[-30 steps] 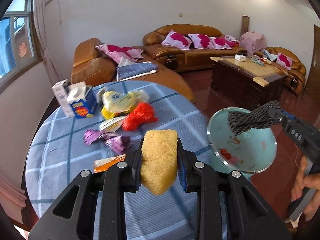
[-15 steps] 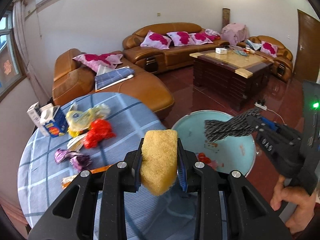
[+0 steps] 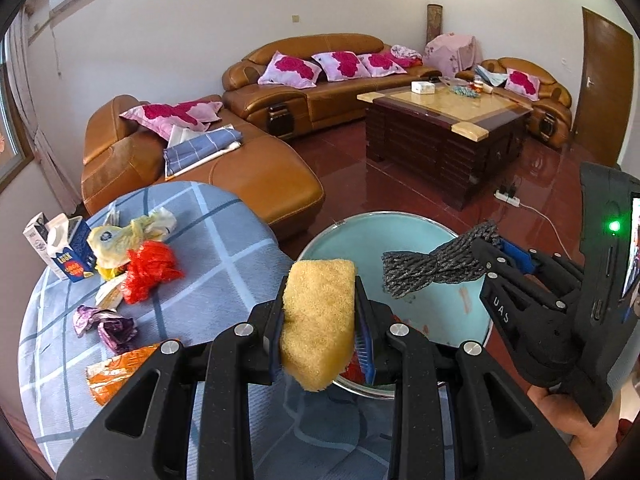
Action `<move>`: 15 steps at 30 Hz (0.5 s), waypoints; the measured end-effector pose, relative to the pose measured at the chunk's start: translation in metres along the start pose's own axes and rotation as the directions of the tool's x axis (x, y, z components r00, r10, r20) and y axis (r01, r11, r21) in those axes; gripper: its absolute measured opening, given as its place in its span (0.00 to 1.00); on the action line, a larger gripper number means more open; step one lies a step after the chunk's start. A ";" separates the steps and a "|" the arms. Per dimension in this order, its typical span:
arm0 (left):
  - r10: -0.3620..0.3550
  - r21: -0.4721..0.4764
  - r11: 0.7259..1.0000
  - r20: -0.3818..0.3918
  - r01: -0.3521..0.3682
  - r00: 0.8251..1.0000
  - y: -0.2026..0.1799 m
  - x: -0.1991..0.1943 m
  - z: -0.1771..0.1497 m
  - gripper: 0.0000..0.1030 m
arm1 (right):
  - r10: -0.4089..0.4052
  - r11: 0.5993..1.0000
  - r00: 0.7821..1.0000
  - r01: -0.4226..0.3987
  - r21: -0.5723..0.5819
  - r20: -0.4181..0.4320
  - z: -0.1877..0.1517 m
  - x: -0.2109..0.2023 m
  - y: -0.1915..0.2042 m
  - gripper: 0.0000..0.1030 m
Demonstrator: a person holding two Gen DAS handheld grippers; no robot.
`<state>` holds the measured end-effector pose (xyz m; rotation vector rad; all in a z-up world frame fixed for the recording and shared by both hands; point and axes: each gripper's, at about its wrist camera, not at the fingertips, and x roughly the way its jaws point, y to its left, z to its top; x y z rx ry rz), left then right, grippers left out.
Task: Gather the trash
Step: 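Carry sponge and scrubber over the blue bucket and open both tools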
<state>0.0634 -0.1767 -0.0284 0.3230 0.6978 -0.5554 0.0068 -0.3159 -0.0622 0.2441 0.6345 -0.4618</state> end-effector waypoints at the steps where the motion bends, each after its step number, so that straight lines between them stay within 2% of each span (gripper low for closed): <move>1: -0.002 0.001 1.000 -0.005 0.002 1.000 -0.001 0.003 -0.001 0.28 | -0.004 1.000 1.000 0.004 -0.006 -0.008 -0.001 0.003 0.001 0.17; 5: 0.002 0.010 1.000 -0.022 -0.002 1.000 -0.005 0.012 -0.003 0.28 | 0.011 1.000 0.999 -0.012 -0.011 -0.053 -0.007 0.014 0.002 0.18; 8: 0.004 0.011 1.000 -0.035 -0.004 0.999 -0.007 0.017 -0.005 0.28 | 0.027 1.000 0.997 -0.028 -0.003 -0.077 -0.009 0.019 0.000 0.23; 10: 0.006 0.010 1.000 -0.041 -0.005 0.999 -0.008 0.019 -0.006 0.28 | 0.034 0.999 0.996 -0.034 0.006 -0.078 -0.008 0.019 -0.001 0.28; 15: 0.010 0.013 1.000 -0.054 -0.009 0.998 -0.011 0.024 -0.007 0.28 | 0.036 0.999 0.998 -0.034 0.034 -0.053 -0.004 0.011 -0.005 0.29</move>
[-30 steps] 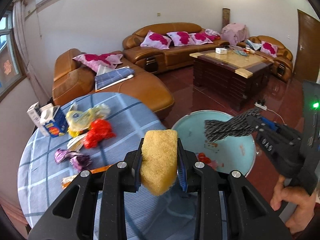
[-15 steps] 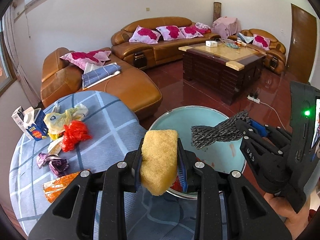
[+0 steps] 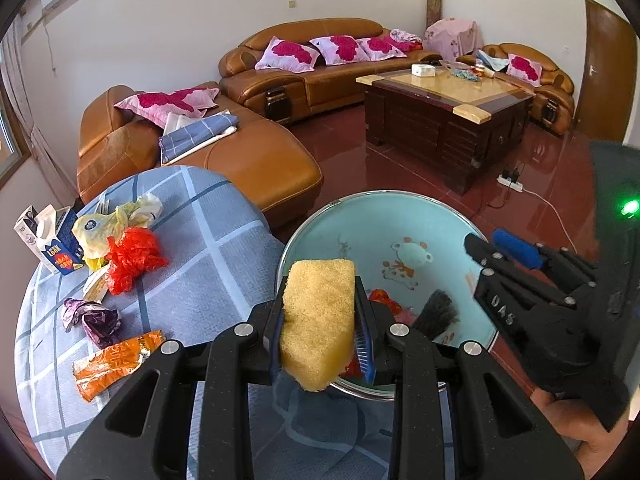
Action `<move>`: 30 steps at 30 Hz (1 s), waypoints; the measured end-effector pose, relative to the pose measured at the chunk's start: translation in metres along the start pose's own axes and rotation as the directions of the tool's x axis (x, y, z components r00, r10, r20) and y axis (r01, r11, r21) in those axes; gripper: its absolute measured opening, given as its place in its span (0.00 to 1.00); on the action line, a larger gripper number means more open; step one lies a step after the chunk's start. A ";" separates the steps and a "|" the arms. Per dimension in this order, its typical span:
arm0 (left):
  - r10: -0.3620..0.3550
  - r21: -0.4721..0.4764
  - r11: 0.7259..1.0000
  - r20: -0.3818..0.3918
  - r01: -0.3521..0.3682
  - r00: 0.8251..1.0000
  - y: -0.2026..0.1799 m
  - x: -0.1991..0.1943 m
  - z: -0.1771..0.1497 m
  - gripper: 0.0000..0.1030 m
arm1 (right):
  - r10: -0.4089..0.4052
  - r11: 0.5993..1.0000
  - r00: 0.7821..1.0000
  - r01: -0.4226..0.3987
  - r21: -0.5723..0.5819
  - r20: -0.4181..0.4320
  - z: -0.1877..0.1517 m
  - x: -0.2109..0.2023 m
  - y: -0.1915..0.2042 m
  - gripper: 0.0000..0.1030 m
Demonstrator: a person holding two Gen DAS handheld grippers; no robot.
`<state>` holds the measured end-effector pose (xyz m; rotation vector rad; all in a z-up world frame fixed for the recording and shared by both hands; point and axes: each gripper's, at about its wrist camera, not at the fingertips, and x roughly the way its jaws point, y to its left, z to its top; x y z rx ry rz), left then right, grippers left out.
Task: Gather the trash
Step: 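Carry sponge and scrubber over the blue bucket and open both tools, then move both open tools back over the table toward the orange wrapper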
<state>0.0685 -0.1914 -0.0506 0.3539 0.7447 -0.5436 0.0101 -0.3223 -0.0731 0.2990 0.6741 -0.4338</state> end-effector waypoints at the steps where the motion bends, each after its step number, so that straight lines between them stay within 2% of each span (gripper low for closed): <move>1: 0.000 0.002 1.000 -0.003 0.000 1.000 -0.001 0.001 0.000 0.28 | -0.001 1.000 1.000 0.001 0.007 0.006 0.001 -0.002 -0.001 0.29; 6: 0.007 0.014 1.000 -0.021 -0.006 1.000 -0.011 0.011 0.005 0.31 | -0.030 0.998 0.998 0.026 0.062 0.061 0.007 -0.015 -0.013 0.29; 8: 0.009 0.014 1.000 -0.028 -0.008 1.000 -0.014 0.014 0.008 0.39 | -0.040 0.996 0.996 0.033 0.087 0.079 0.008 -0.019 -0.017 0.29; 10: 0.016 0.005 1.000 -0.028 -0.016 0.999 -0.016 0.015 0.009 0.63 | -0.046 0.994 0.995 0.036 0.103 0.091 0.009 -0.022 -0.020 0.32; 11: 0.023 0.001 1.000 -0.025 -0.023 0.999 -0.016 0.015 0.009 0.66 | -0.050 0.993 0.994 0.039 0.111 0.097 0.010 -0.024 -0.022 0.33; 14: 0.043 -0.004 0.999 -0.034 -0.043 0.999 -0.013 0.015 0.010 0.67 | -0.052 0.992 0.992 0.039 0.120 0.111 0.012 -0.028 -0.023 0.39; 16: 0.067 -0.021 0.997 -0.036 -0.068 0.997 -0.008 0.013 0.009 0.74 | -0.053 0.992 0.991 0.038 0.122 0.120 0.012 -0.031 -0.022 0.47; 21: 0.097 -0.064 0.993 -0.038 -0.099 0.995 0.006 0.009 0.006 0.77 | -0.045 0.994 0.989 0.029 0.108 0.143 0.011 -0.035 -0.016 0.62; 25: 0.120 -0.069 0.990 -0.030 -0.122 0.992 0.012 0.002 0.002 0.82 | -0.093 0.993 0.972 0.075 0.090 0.215 0.008 -0.045 -0.007 0.79; 27: 0.127 -0.080 0.988 -0.026 -0.129 0.992 0.017 -0.001 0.001 0.83 | -0.098 0.994 0.967 0.082 0.077 0.235 0.008 -0.049 -0.005 0.83; 30: 0.144 -0.093 0.985 -0.027 -0.146 0.989 0.024 -0.004 0.000 0.83 | -0.083 0.996 0.972 0.073 0.052 0.221 0.009 -0.050 -0.001 0.83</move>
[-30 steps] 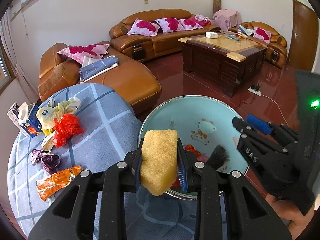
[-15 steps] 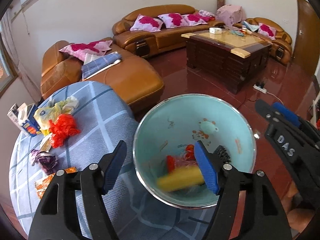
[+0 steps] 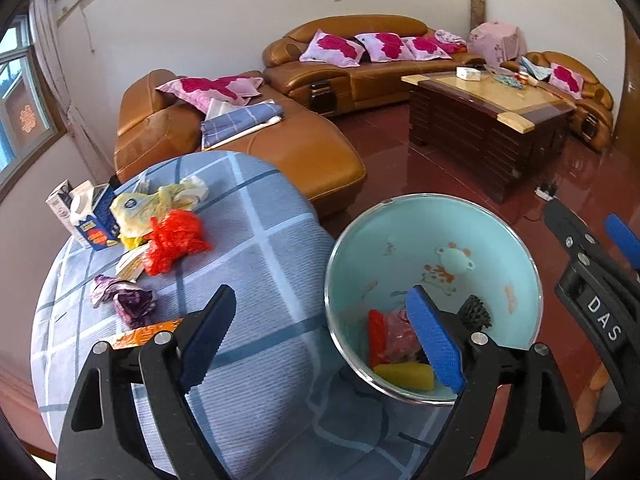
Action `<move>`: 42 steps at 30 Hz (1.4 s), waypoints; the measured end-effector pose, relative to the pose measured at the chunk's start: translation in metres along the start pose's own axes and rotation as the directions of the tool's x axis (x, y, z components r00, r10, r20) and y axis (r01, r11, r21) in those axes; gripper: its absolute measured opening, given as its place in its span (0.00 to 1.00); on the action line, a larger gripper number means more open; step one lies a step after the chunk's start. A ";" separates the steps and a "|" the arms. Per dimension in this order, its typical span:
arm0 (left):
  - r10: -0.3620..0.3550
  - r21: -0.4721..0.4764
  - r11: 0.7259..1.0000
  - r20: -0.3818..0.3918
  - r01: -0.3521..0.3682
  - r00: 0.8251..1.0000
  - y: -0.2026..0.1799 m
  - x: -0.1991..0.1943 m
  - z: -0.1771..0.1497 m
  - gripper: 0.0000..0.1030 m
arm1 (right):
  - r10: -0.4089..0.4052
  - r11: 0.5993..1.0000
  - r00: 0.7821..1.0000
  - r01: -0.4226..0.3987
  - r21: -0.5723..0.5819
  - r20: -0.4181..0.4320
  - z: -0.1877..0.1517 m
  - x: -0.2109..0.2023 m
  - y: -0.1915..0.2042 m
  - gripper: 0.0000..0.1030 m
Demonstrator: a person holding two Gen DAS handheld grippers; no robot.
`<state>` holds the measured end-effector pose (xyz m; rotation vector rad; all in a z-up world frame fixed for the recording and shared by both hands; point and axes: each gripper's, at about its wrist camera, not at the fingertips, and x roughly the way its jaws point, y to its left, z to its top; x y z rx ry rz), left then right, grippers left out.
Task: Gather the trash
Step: 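Move both open tools back over the table toward the orange wrapper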
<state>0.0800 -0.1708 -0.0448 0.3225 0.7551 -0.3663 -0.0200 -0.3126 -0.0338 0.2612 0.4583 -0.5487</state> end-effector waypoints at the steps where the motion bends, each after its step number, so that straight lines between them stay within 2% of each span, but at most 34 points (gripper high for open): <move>1: 0.002 -0.003 1.000 0.000 -0.002 1.000 0.002 0.000 0.000 0.83 | 0.007 1.000 1.000 -0.007 -0.004 -0.010 0.001 0.001 0.001 0.83; 6: 0.024 -0.044 0.999 -0.010 -0.024 1.000 0.017 -0.001 -0.004 0.84 | 0.050 0.999 0.998 -0.050 -0.014 -0.050 0.001 0.002 0.008 0.83; 12: 0.051 -0.065 0.997 -0.016 -0.052 0.999 0.030 -0.003 -0.012 0.84 | 0.097 0.994 0.994 -0.099 -0.042 -0.049 0.000 -0.007 0.021 0.83; 26: 0.072 -0.101 0.992 -0.041 -0.076 0.997 0.058 -0.005 -0.026 0.84 | 0.133 0.985 0.987 -0.142 -0.094 -0.090 -0.014 -0.010 0.040 0.78; 33: 0.086 -0.132 0.987 -0.053 -0.092 0.995 0.075 -0.007 -0.032 0.84 | 0.165 0.978 0.979 -0.178 -0.109 -0.116 -0.018 -0.012 0.052 0.74; 42: 0.092 -0.143 0.985 -0.063 -0.101 0.994 0.097 -0.007 -0.042 0.84 | 0.215 0.968 0.966 -0.231 -0.102 -0.146 -0.018 -0.013 0.070 0.74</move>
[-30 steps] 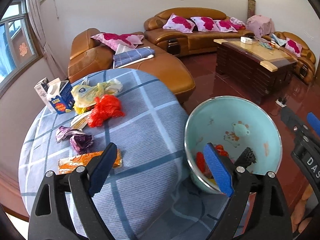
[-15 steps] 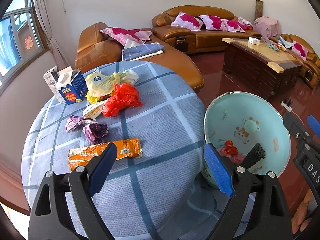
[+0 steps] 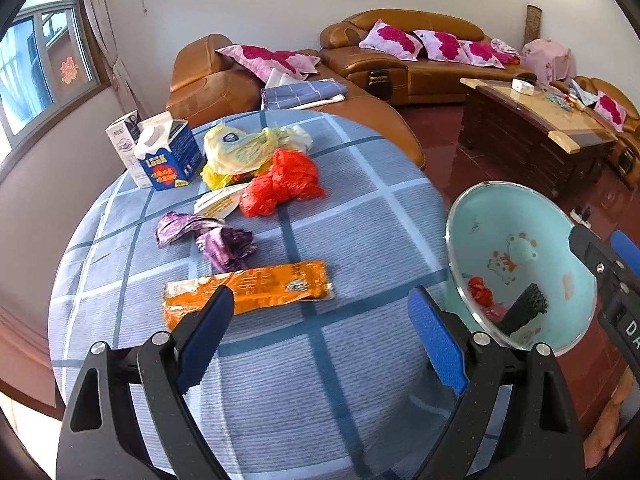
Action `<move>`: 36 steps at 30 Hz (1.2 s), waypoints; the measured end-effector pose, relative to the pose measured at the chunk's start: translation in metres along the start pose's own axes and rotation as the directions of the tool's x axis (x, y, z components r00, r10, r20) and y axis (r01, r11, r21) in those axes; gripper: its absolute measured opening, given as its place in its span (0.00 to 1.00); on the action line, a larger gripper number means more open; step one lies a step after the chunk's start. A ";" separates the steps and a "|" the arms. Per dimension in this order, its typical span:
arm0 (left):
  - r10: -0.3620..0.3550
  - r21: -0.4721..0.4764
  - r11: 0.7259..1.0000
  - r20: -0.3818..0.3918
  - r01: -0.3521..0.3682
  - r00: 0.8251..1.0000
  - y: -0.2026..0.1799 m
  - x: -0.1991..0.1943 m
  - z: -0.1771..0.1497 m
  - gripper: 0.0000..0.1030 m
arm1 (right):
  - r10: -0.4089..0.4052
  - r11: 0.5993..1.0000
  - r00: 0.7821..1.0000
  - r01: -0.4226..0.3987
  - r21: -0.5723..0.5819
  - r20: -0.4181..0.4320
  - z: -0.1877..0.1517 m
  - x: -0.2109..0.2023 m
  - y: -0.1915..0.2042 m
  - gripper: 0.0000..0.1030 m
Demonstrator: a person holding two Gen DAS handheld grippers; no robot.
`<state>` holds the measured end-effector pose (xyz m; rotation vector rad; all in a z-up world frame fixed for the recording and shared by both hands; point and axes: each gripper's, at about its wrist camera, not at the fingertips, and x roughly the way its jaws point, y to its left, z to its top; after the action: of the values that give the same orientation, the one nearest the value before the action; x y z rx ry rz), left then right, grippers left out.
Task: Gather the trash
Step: 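Move both open tools back over the table toward the orange wrapper, then grasp the orange snack wrapper with the right tool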
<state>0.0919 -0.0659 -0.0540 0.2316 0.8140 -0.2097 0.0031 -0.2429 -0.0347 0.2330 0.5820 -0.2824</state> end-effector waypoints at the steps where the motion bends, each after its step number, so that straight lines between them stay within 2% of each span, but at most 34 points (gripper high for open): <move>1: 0.003 0.000 1.000 -0.001 -0.003 1.000 0.004 0.000 -0.002 0.84 | 0.012 1.000 1.000 -0.012 -0.001 -0.008 0.000 0.002 0.003 0.74; 10: 0.064 -0.086 0.994 -0.048 -0.068 0.997 0.079 0.011 -0.023 0.84 | 0.122 0.989 0.990 -0.127 -0.075 -0.068 -0.002 0.018 0.062 0.73; 16: 0.135 -0.125 0.982 -0.054 -0.141 0.989 0.126 0.012 -0.035 0.84 | 0.222 0.966 0.967 -0.235 -0.103 -0.128 -0.007 0.035 0.107 0.73; 22: 0.173 -0.148 0.973 -0.056 -0.179 0.983 0.159 0.012 -0.041 0.84 | 0.264 0.947 0.945 -0.292 -0.136 -0.195 -0.015 0.051 0.138 0.70; 30: 0.182 -0.189 0.963 -0.077 -0.193 0.980 0.188 0.019 -0.043 0.84 | 0.311 0.881 0.908 -0.386 -0.274 -0.282 -0.025 0.062 0.179 0.70; 33: 0.185 -0.190 0.962 -0.080 -0.197 0.980 0.193 0.021 -0.044 0.84 | 0.334 0.823 0.889 -0.437 -0.363 -0.312 -0.027 0.060 0.195 0.70; 36: 0.190 -0.194 0.960 -0.086 -0.203 0.978 0.196 0.023 -0.043 0.84 | 0.315 0.766 0.891 -0.442 -0.466 -0.328 -0.028 0.063 0.211 0.70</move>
<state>0.1310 0.1314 -0.0747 0.1270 0.8663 0.0690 0.1076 -0.0497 -0.0646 -0.1620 0.8058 0.3175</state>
